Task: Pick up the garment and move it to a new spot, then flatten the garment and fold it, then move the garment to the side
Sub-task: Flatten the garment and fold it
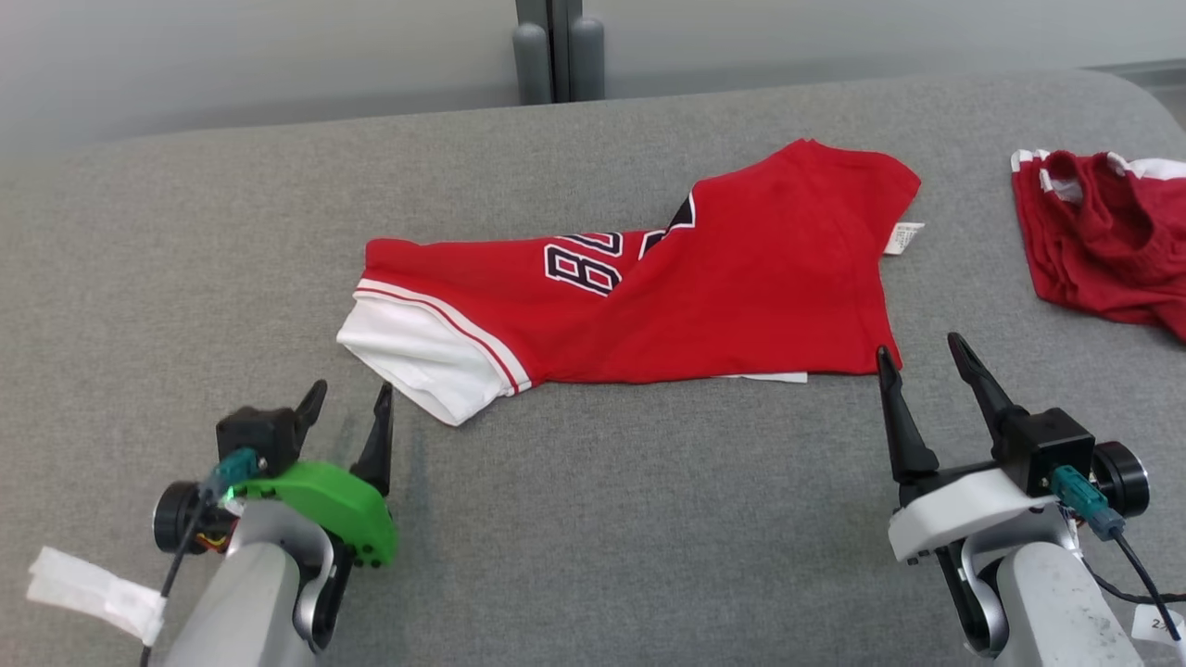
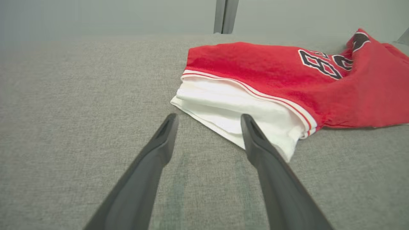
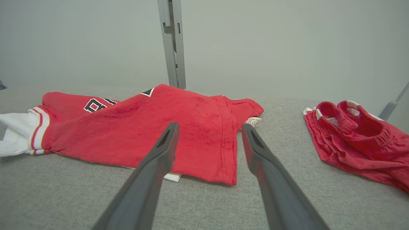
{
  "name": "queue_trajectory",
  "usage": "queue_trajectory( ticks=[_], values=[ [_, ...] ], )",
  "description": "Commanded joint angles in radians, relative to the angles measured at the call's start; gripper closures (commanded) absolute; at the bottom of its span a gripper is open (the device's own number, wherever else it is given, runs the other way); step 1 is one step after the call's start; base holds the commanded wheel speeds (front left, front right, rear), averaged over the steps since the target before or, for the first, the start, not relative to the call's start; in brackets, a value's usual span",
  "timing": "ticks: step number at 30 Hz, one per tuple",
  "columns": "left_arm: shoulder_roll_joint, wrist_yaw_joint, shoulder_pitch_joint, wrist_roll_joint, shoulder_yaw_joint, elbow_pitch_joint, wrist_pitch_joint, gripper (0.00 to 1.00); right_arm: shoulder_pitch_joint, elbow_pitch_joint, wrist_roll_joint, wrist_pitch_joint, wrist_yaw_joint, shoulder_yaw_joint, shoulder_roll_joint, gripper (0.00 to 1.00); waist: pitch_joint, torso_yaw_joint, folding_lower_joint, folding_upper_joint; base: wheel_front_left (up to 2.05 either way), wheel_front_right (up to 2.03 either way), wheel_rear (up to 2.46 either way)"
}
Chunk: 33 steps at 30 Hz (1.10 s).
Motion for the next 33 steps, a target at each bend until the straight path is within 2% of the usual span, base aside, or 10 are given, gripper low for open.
queue_trajectory(
  ticks=[1,13,19,24,25,26,27,33],
  values=[
    [0.012,-0.004,-0.046,-0.013,-0.005,0.031,0.007,0.00,-0.017,-0.006,-0.010,-0.004,-0.001,0.000,-0.003,0.00,0.059,-0.027,0.0000,-0.0001,0.00,0.00,0.00],
    [0.066,-0.004,-0.283,-0.026,-0.066,0.279,0.016,0.00,-0.081,-0.020,-0.029,-0.004,-0.001,0.002,-0.003,0.00,0.172,-0.062,0.0000,-0.0001,0.00,0.00,0.00],
    [0.076,-0.004,-0.343,-0.046,-0.119,0.348,0.009,0.00,-0.094,-0.017,-0.032,-0.004,-0.001,0.006,-0.003,0.00,0.186,-0.068,0.0000,-0.0001,0.00,0.00,0.00],
    [0.078,-0.004,-0.354,-0.081,-0.185,0.384,0.049,0.00,-0.098,-0.012,-0.034,-0.004,-0.001,0.006,-0.003,0.00,0.180,-0.071,0.0000,-0.0001,0.00,0.00,0.00],
    [0.078,-0.004,-0.350,-0.092,-0.199,0.388,0.060,0.56,-0.099,-0.011,-0.034,-0.004,-0.001,0.004,-0.003,0.00,0.177,-0.071,0.0000,-0.0001,0.00,0.00,0.00],
    [0.080,-0.004,-0.347,-0.100,-0.211,0.390,0.067,0.68,-0.099,-0.012,-0.033,-0.004,-0.001,0.003,-0.003,0.00,0.175,-0.070,0.0000,-0.0001,0.00,0.00,0.00],
    [0.083,-0.004,-0.342,-0.110,-0.224,0.388,0.071,1.00,-0.097,-0.013,-0.034,-0.004,-0.001,0.000,-0.003,0.00,0.171,-0.069,0.0000,-0.0001,0.00,0.00,0.00],
    [0.108,-0.004,-0.308,-0.176,-0.273,0.342,0.030,1.00,-0.087,-0.009,-0.044,-0.004,-0.001,-0.014,-0.003,0.00,0.141,-0.053,0.0000,-0.0001,0.00,0.00,0.00]
  ],
)
